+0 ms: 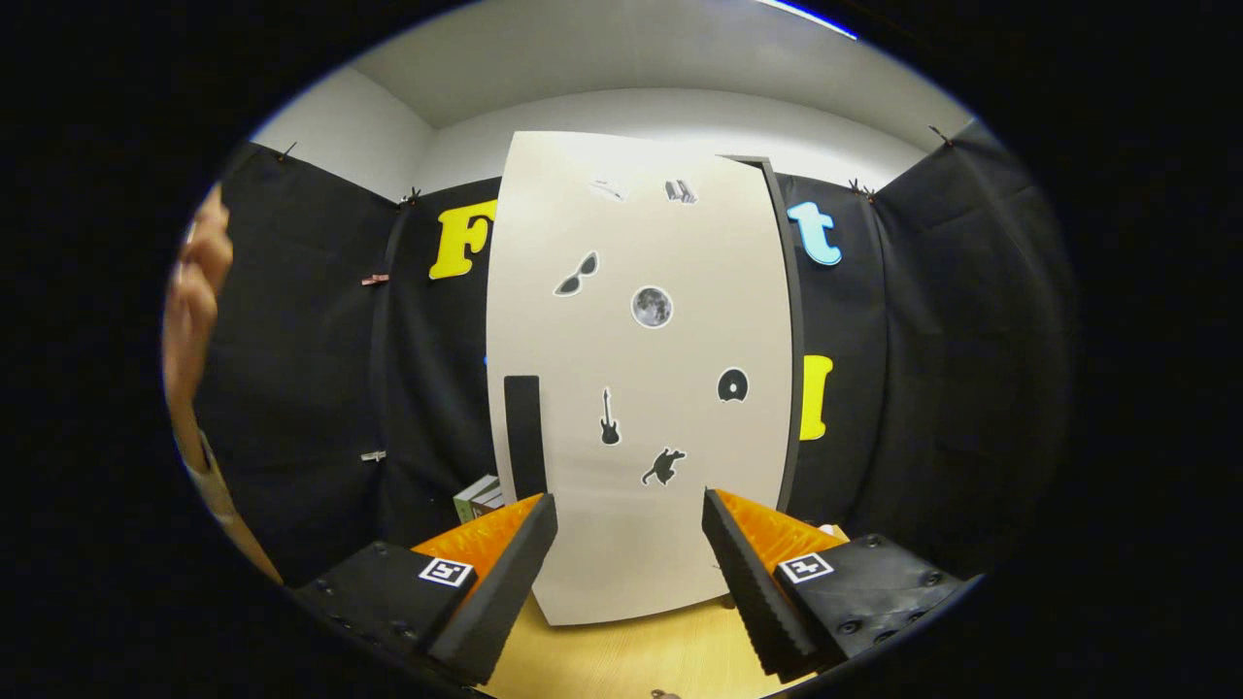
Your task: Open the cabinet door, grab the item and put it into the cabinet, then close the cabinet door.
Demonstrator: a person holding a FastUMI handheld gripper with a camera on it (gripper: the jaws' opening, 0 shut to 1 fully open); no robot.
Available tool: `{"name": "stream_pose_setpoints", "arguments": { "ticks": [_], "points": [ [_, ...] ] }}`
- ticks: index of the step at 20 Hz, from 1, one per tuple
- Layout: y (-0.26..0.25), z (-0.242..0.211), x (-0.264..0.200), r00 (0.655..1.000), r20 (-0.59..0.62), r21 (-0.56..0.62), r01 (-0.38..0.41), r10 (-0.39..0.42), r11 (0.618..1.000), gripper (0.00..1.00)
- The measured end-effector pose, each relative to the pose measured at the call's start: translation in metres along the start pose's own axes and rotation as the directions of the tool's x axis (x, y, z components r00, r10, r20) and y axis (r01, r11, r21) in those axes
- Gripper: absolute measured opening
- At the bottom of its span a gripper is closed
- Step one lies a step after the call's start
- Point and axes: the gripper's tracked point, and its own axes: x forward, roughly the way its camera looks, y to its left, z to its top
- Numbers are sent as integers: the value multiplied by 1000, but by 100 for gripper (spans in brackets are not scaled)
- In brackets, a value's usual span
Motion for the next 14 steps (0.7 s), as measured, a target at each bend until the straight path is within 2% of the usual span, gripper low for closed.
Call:
{"name": "stream_pose_setpoints", "arguments": {
  "ticks": [9,14],
  "points": [
    [-29,12,-10,993,54,23,106,-107,994,98],
    [-41,11,-20,989,55,6,136,-137,991,98]
  ]
}}
